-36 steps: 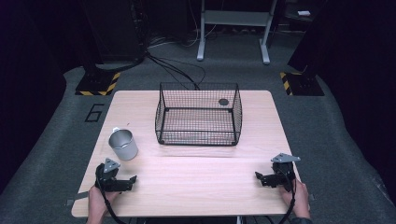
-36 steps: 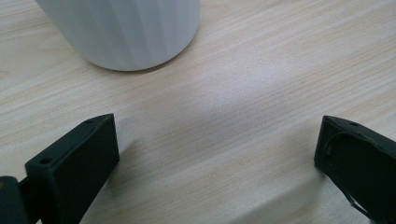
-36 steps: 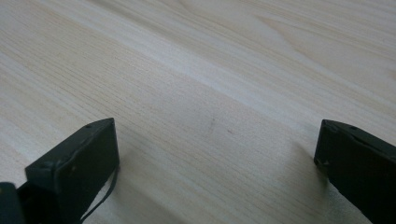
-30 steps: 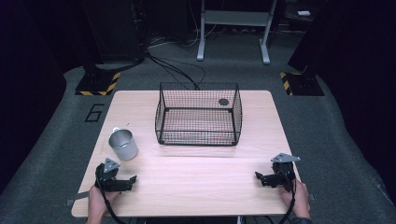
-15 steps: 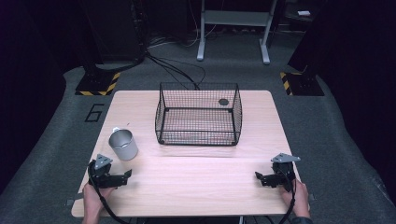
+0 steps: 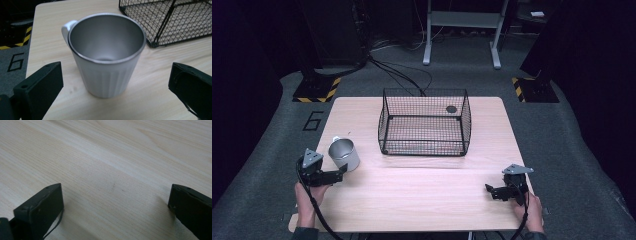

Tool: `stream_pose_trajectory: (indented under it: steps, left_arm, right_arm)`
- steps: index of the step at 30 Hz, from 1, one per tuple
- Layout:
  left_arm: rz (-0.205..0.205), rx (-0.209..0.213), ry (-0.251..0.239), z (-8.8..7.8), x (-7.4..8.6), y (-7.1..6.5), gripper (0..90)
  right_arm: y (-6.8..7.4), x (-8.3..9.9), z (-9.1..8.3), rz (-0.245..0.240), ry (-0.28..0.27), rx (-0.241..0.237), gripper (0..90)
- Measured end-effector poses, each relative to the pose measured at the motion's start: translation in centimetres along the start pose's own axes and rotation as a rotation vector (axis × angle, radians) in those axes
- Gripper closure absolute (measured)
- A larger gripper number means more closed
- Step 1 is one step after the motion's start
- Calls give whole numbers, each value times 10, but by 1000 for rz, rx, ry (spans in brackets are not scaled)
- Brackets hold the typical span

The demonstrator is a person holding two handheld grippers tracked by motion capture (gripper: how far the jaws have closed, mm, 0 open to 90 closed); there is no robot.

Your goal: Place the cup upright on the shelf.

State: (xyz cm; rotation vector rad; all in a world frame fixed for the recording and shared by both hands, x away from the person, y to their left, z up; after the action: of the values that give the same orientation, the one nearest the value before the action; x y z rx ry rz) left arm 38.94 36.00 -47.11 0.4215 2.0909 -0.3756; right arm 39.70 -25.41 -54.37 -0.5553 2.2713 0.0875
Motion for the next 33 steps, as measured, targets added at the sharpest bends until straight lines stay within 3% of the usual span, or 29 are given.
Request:
stream_pose_trajectory:
  steps: [11, 16, 33]
  left_arm:
    - [-5, -7, -22, 20, -21, 12, 0]
    - [2, 3, 8, 29, -25, 12, 0]
    - [22, -22, 13, 45, -28, 12, 54]
  right_arm:
    - [0, 0, 0, 2, -1, 0, 0]
    - [0, 0, 0, 0, 0, 0, 0]
    - [0, 0, 0, -2, 0, 0, 0]
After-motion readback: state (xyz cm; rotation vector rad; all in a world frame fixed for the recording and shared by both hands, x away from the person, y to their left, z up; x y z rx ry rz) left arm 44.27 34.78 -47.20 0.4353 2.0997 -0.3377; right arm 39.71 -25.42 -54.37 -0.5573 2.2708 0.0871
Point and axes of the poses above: each handheld gripper's, and its own axes: z roughly forward along the jaws, x roughly out of its underside, y roughly to its left, the point moved 2 cm from there along z, roughly forward along the jaws, and after that the axes turned 9 degrees about x, right-handed, at the moved point
